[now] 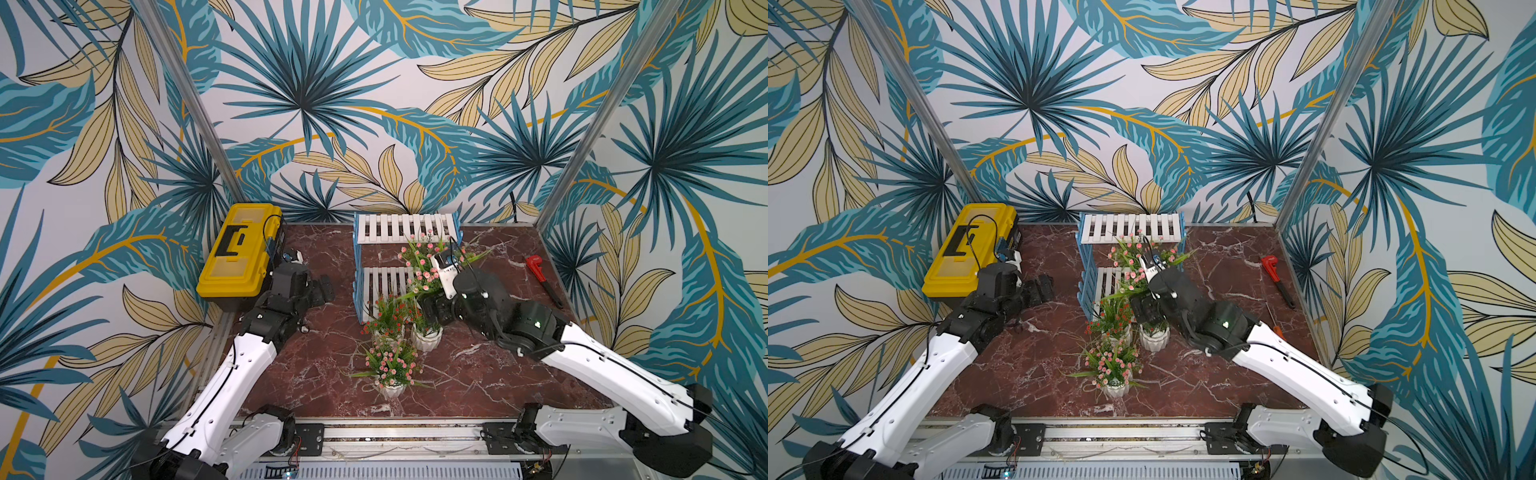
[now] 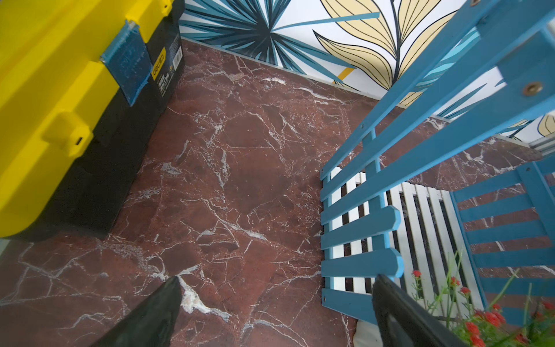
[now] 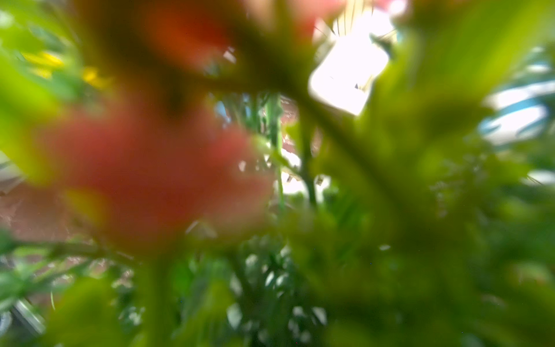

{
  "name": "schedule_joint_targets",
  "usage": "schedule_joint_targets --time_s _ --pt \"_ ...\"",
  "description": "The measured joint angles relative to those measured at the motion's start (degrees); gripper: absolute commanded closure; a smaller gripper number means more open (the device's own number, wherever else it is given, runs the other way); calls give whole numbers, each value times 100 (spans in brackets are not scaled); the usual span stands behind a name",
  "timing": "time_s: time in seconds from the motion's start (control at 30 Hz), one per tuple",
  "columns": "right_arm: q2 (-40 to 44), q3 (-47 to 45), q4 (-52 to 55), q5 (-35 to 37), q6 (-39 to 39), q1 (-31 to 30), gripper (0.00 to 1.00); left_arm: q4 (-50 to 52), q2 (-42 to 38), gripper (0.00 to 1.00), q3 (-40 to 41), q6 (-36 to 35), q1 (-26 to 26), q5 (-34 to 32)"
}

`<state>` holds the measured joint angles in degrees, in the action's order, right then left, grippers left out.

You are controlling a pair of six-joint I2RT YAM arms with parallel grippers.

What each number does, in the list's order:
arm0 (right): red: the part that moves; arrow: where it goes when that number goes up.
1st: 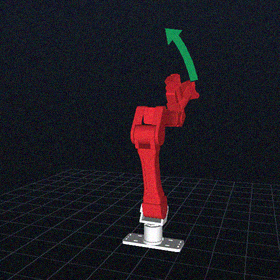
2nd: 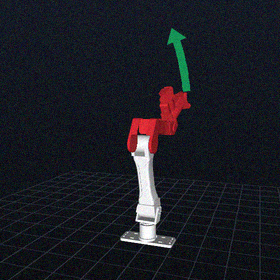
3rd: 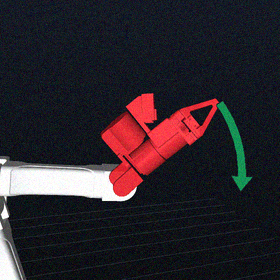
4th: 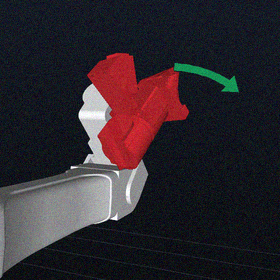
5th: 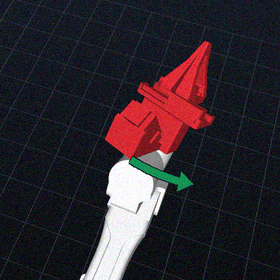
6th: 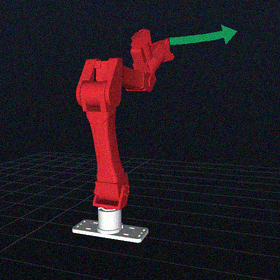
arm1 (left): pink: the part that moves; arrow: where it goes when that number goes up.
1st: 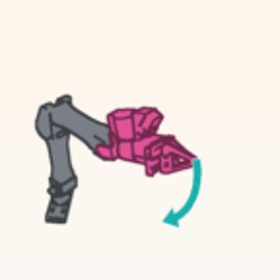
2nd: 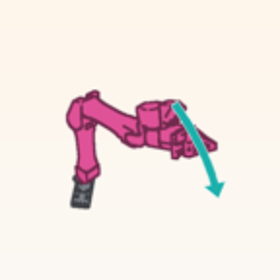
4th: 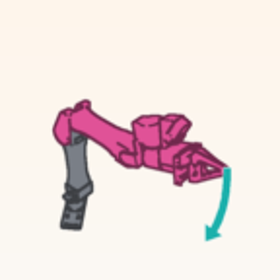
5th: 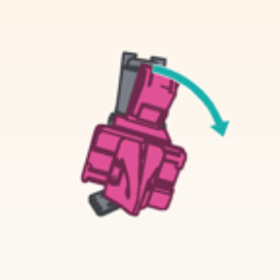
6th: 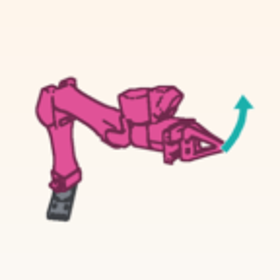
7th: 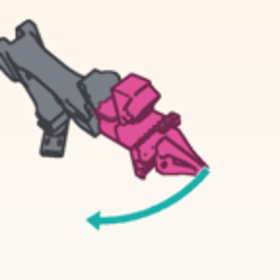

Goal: Place the baby's breath potted plants on the rack by color
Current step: Place the baby's breath potted plant on the rack.

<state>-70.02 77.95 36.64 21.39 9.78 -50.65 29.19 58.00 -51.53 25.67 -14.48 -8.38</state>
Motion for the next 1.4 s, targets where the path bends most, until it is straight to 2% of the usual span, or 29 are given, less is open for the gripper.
schedule_joint_targets --time_s 0.27,0.47,0.83,1.4 --pt "-1102 2020 254 -850 -350 935 85 109 -177 0 0 -33 0 138" --pt "-1784 2852 315 -1244 -435 1469 85 210 -302 1 -9 31 0 269" --pt "-2824 3375 396 -1311 -675 1996 85 293 -435 1 -302 -63 0 208" --pt "-3414 3683 236 -1231 -898 2249 85 323 -76 1 -409 -201 0 170"
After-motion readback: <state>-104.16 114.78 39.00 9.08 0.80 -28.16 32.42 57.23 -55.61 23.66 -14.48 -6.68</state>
